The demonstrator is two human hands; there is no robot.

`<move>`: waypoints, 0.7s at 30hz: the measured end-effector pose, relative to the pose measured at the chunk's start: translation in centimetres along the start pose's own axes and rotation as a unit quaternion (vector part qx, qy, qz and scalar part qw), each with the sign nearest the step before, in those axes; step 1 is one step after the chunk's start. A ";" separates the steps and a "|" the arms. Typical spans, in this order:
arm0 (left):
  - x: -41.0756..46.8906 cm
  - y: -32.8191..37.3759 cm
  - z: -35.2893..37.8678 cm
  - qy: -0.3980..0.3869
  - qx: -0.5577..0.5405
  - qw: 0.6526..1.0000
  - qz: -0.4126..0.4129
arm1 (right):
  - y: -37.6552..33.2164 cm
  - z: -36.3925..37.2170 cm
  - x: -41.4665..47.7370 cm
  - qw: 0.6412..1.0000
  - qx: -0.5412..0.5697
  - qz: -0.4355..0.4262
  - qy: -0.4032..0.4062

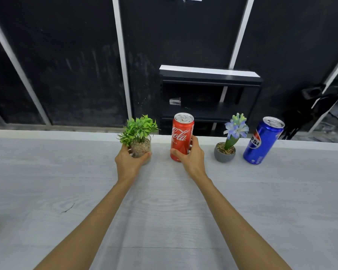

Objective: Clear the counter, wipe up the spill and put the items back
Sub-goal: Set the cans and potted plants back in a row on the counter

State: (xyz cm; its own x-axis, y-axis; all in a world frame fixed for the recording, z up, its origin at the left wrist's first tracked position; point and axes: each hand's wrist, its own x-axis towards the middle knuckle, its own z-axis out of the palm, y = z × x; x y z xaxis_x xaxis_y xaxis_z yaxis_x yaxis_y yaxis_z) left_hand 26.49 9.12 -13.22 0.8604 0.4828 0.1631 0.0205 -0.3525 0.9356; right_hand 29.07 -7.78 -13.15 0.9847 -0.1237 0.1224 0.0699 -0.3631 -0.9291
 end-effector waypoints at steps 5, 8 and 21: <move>-0.1 -0.3 -0.4 -0.031 0.006 0.999 -0.017 | -0.1 0.0 -0.9 0.999 0.033 0.014 -0.002; -1.1 -0.1 -2.3 -0.039 0.015 0.999 -0.030 | -0.1 0.0 -2.9 0.996 0.042 0.036 0.064; -15.2 -3.4 -25.5 0.082 -0.092 0.977 -0.174 | -8.0 11.9 -16.4 0.978 0.109 -0.091 -0.154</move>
State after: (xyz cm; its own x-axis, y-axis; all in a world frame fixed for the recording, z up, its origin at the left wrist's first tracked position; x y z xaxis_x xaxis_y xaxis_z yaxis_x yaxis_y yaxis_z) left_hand 0.40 23.41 -10.93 0.7247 0.6745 -0.1408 0.1917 -0.0011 0.9815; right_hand 14.31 8.13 -11.90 0.9517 0.2205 0.2136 0.2483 -0.1433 -0.9580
